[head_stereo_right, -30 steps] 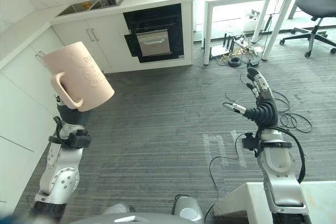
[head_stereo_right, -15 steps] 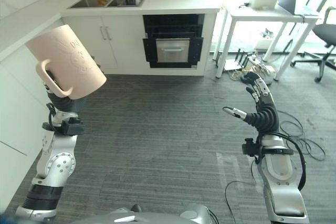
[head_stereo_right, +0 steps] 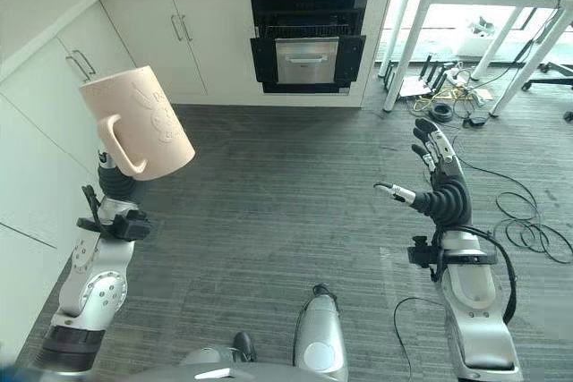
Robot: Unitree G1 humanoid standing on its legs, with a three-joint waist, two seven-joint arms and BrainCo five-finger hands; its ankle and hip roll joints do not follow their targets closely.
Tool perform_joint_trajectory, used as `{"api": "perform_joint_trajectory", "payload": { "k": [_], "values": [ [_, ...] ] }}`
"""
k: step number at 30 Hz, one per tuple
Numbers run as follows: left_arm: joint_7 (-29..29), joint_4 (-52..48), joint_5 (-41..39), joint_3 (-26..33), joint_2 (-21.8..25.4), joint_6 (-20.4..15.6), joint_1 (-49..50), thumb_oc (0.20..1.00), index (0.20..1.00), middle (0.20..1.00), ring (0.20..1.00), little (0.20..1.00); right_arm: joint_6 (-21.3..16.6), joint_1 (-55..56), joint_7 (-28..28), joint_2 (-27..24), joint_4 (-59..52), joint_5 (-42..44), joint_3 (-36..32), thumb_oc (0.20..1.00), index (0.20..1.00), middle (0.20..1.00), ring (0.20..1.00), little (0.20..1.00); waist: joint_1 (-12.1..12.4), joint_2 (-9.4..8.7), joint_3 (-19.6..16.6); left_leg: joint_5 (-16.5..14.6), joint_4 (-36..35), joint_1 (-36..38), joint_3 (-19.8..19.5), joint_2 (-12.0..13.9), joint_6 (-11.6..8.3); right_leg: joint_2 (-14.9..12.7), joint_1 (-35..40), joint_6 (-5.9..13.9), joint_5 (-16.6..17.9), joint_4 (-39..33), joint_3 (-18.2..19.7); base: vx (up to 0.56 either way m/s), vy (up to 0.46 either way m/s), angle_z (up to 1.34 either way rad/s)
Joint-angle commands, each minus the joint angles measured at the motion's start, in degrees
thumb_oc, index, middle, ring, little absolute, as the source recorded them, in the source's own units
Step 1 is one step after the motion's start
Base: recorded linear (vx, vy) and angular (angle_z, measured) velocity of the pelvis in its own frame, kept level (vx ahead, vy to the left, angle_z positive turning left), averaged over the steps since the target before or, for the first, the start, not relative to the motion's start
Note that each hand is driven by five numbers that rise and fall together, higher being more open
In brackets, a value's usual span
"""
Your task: Place the dishes in the dishwasher.
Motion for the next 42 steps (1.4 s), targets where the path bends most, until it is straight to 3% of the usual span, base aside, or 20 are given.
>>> {"api": "perform_joint_trajectory", "payload": {
  "k": [1, 4, 7, 8, 12, 14, 17, 19, 22, 24, 25, 26, 28, 31, 33, 36, 37, 39, 40, 42],
  "values": [
    [-2.0, -6.0, -2.9, 1.3, 1.7, -2.1, -1.7, 0.2, 0.2, 0.2, 0.2, 0.2, -4.2, -3.1, -0.4, -1.9, -0.3, -0.1, -1.8, 1.0, 1.0, 1.0, 1.0, 1.0, -1.4, -1.29, -1.6, -8.7, 2.9, 4.8, 3.6, 0.6, -0.51, 3.0, 1.2, -0.53, 7.0, -3.1, -4.2, 0.38, -0.378, 0.59],
    [-3.3, -6.8, -4.3, 0.8, 0.9, -2.2, -1.3, 0.2, 0.2, 0.2, 0.2, 0.2, -2.7, -3.9, -1.6, -2.6, -1.1, -0.1, -1.5, 1.0, 1.0, 1.0, 1.0, 1.0, -1.8, -0.93, -2.4, -9.0, 2.9, 7.9, 3.6, 1.6, -1.3, 4.6, 3.0, -1.38, 5.0, -3.1, -4.6, 0.32, -0.316, 0.45],
    [-3.5, -7.5, -4.7, 0.9, 0.4, -2.6, -0.3, 0.2, 0.2, 0.2, 0.2, 0.2, -2.0, -3.4, -1.8, -3.3, -1.4, -0.4, -2.2, 1.0, 1.0, 1.0, 1.0, 1.0, -1.9, 0.14, -3.4, -4.3, 2.9, 11.0, 3.5, 2.0, -3.42, 6.9, 4.7, -3.38, 3.0, -3.1, -5.9, 0.28, -0.247, 0.39],
    [2.3, -1.9, -0.7, 5.9, -0.1, -6.8, 4.6, 0.2, 0.2, 0.2, 0.2, 0.2, -5.6, -4.6, 4.2, 0.3, 2.1, 1.9, 4.2, 1.0, 1.0, 1.0, 1.0, 1.0, 2.0, 0.38, -6.1, -6.0, 2.9, -0.8, 2.0, 0.6, -1.92, 10.9, 9.1, -5.7, -4.8, -3.1, -7.2, 0.18, -0.206, 0.13],
    [1.1, -1.2, -2.4, 5.5, -0.7, -8.2, 5.1, 0.2, 0.2, 0.2, 0.2, 0.2, -5.7, -4.3, 5.9, 0.0, 2.2, 4.8, 3.3, 1.0, 1.0, 1.0, 1.0, 1.0, 1.5, 0.03, -6.6, -4.7, 2.9, 0.4, 4.0, 1.2, -2.7, 11.8, 9.3, -6.76, -4.8, -3.1, -6.8, 0.04, -0.207, -0.03],
    [0.9, -1.3, -2.6, 5.5, -1.0, -8.2, 5.1, 0.2, 0.2, 0.2, 0.2, 0.2, -5.6, -4.2, 6.1, -0.6, 2.2, 4.9, 2.8, 1.0, 1.0, 1.0, 1.0, 1.0, 1.6, -0.34, -6.2, -2.3, 2.9, 1.1, 4.4, 0.6, -3.07, 11.9, 9.7, -7.28, -4.9, -3.1, -6.3, 0.05, -0.129, 0.0],
    [1.0, -1.6, -2.4, 5.4, -1.6, -7.6, 5.1, 0.2, 0.2, 0.2, 0.2, 0.2, -5.2, -4.2, 6.1, -1.6, 2.4, 5.4, 1.8, 1.0, 1.0, 1.0, 1.0, 1.0, 2.3, -1.84, -4.7, 4.5, 2.9, 2.2, 5.1, -1.0, -4.66, 10.9, 11.3, -7.97, -5.0, -3.1, -5.8, 0.11, -0.131, 0.08],
    [0.7, -1.7, -2.5, 5.6, -1.7, -7.1, 5.8, 0.2, 0.2, 0.2, 0.2, 0.2, -4.8, -4.4, 5.9, -1.6, 2.7, 5.3, 1.4, 1.0, 1.0, 1.0, 1.0, 1.0, 2.5, -1.56, -4.0, 3.2, 2.9, 1.2, 4.8, 0.8, -5.15, 10.9, 12.8, -7.31, -5.8, -3.1, -6.1, 0.19, -0.015, 0.16],
    [-0.3, -1.6, -3.2, 6.1, -1.5, -6.7, 7.2, 0.2, 0.2, 0.2, 0.2, 0.2, -4.0, -3.6, 5.4, -1.1, 2.3, 4.7, 1.2, 1.0, 1.0, 1.0, 1.0, 1.0, 1.8, -0.28, -4.0, 0.4, 2.9, -2.4, 6.1, 6.7, -4.45, 10.8, 12.8, -7.12, -5.7, -3.1, -8.5, 0.1, 0.095, 0.14],
    [-0.7, -1.4, -3.8, 6.1, -1.4, -6.5, 7.6, 0.2, 0.2, 0.2, 0.2, 0.2, -3.7, -2.7, 5.4, -0.8, 1.8, 4.0, 1.0, 1.0, 1.0, 1.0, 1.0, 1.0, 1.5, 0.3, -4.7, 1.5, 2.9, -4.5, 5.2, 9.0, -5.62, 10.7, 12.7, -7.05, -6.0, -3.1, -9.3, 0.18, 0.139, 0.45],
    [-1.6, -1.2, -4.8, 6.5, -1.3, -6.6, 8.3, 0.2, 0.2, 0.2, 0.2, 0.2, -3.4, -2.1, 5.8, -1.3, 1.6, 4.1, 0.4, 1.0, 1.0, 1.0, 1.0, 1.0, 2.0, 1.04, -4.7, 6.2, 2.9, -7.5, 2.3, 12.0, -8.22, 10.8, 13.3, -7.25, -6.7, -3.1, -9.6, 0.29, 0.182, 0.45],
    [-2.4, -0.9, -5.3, 6.7, -1.5, -6.9, 8.8, 0.2, 0.2, 0.2, 0.2, 0.2, -3.3, -2.1, 6.0, -1.9, 1.6, 4.4, 0.1, 1.0, 1.0, 1.0, 1.0, 1.0, 2.3, 1.37, -4.5, 8.3, 2.9, -8.9, 0.9, 13.4, -9.3, 10.7, 13.7, -7.37, -7.0, -3.1, -9.8, 0.37, 0.257, 0.33],
    [-4.2, -0.2, -6.2, 7.0, -1.6, -7.3, 9.3, 0.2, 0.2, 0.2, 0.2, 0.2, -2.9, -3.4, 5.5, -3.6, 2.0, 4.7, 0.1, 1.0, 1.0, 1.0, 1.0, 1.0, 2.6, 1.78, -4.2, 8.6, 2.9, -9.7, 1.1, 14.7, -9.67, 10.0, 14.9, -7.32, -7.7, -3.1, -10.6, 0.3, 0.24, 0.22],
    [-3.8, 0.2, -6.1, 7.4, -1.1, -7.2, 9.2, 0.2, 0.2, 0.2, 0.2, 0.2, -2.6, -3.9, 4.5, -4.3, 1.8, 4.8, 0.8, 1.0, 1.0, 1.0, 1.0, 1.0, 3.0, 1.76, -4.4, 5.7, 2.9, -8.2, 2.2, 13.8, -8.82, 8.5, 17.2, -6.26, -8.0, -3.1, -10.7, 0.46, 0.381, -0.37],
    [-3.1, -0.5, -3.2, 7.7, 0.0, -6.5, 7.6, 0.2, 0.2, 0.2, 0.2, 0.2, -1.6, -2.5, 4.6, -3.4, 0.2, 6.0, 0.3, 1.0, 1.0, 1.0, 1.0, 1.0, 3.1, 1.47, -5.3, 3.1, 2.9, -6.6, 1.0, 9.8, -6.93, 7.1, 18.7, -4.01, -6.1, -3.1, -10.4, 0.58, 0.475, -0.43],
    [-2.0, 0.3, -0.8, 6.5, 1.0, -4.5, 4.7, 0.2, 0.2, 0.2, 0.2, 0.2, -1.6, -3.3, 3.0, -0.7, 0.5, 4.3, 1.5, 1.0, 1.0, 1.0, 1.0, 1.0, 2.8, 1.17, -5.3, 0.0, 2.9, -4.9, 0.3, 5.6, -3.65, 5.9, 20.6, -1.66, 3.3, -3.1, -10.9, 0.43, 0.353, 0.17],
    [-0.3, 0.1, 3.0, 5.8, 1.2, -3.8, 4.6, 0.2, 0.2, 0.2, 0.2, 0.2, -1.1, -3.3, 1.4, 0.2, 0.2, 2.8, 2.0, 1.0, 1.0, 1.0, 1.0, 1.0, 2.7, 1.66, -5.2, -0.6, 2.9, -4.3, 0.2, 5.0, -2.8, 6.8, 21.4, -1.41, 7.0, -2.7, -11.1, 0.45, 0.385, 0.5],
    [1.2, 0.4, 5.7, 5.1, 2.1, -3.6, 4.5, 0.2, 0.2, 0.2, 0.2, 0.2, -0.7, -2.1, 0.4, 1.0, -0.7, 3.1, 2.0, 1.0, 1.0, 1.0, 1.0, 1.0, 2.4, 1.92, -4.5, -1.4, 2.9, -3.5, -0.6, 3.4, -1.26, 7.2, 16.7, -1.17, 10.4, 12.1, -8.9, 0.33, 0.275, 0.21],
    [1.4, -0.9, 8.0, 5.2, 2.6, -3.9, 5.0, 0.2, 0.2, 0.2, 0.2, 0.2, -0.7, -2.1, 0.8, 1.3, -0.4, 2.6, 2.7, 1.0, 1.0, 1.0, 1.0, 1.0, 2.4, 2.46, -3.5, -2.1, 2.9, -2.7, -1.9, 3.0, -1.21, 6.3, 10.1, -2.59, 10.2, 13.3, -10.8, 0.21, 0.125, 0.03],
    [1.5, -1.7, 7.3, 5.3, 3.0, -3.6, 5.1, 0.2, 0.2, 0.2, 0.2, 0.2, -0.4, -1.8, 0.7, 0.8, -0.3, 2.6, 2.5, 1.0, 1.0, 1.0, 1.0, 1.0, 2.5, 2.37, -3.3, -1.9, 2.9, -2.4, -2.0, 3.3, -1.81, 7.7, 11.2, -3.41, 8.1, 6.7, -12.6, 0.21, -0.044, -0.32]
  ]
}}
